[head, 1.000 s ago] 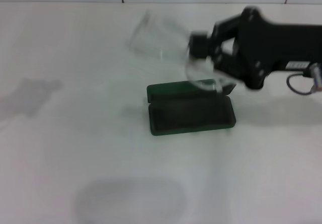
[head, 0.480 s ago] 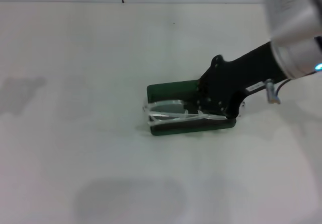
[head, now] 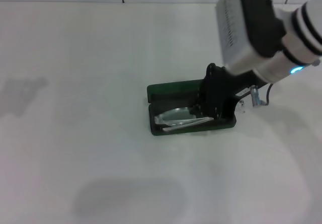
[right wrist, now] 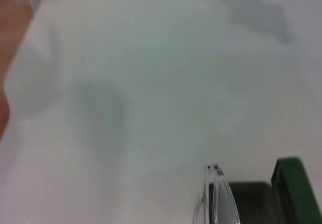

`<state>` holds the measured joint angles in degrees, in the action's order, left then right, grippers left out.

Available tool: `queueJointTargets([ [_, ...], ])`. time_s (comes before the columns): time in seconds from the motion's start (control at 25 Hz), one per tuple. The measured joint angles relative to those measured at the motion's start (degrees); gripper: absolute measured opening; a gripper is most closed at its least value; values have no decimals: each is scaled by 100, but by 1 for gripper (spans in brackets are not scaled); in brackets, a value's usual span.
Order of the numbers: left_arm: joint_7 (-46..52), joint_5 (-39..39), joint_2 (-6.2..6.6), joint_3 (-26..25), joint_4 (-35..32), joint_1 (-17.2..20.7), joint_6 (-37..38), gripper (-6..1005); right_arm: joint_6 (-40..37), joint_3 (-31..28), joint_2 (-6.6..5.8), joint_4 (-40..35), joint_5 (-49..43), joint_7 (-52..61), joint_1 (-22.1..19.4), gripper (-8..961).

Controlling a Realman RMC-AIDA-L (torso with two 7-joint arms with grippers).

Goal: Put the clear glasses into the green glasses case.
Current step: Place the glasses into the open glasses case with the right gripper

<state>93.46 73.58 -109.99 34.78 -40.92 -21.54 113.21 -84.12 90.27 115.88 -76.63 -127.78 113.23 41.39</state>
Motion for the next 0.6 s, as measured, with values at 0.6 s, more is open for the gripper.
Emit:
queueJointTargets([
  [0.6, 28, 24, -18, 31, 33, -155, -20, 31, 1320, 1300, 21, 232, -855, 79, 68, 70],
])
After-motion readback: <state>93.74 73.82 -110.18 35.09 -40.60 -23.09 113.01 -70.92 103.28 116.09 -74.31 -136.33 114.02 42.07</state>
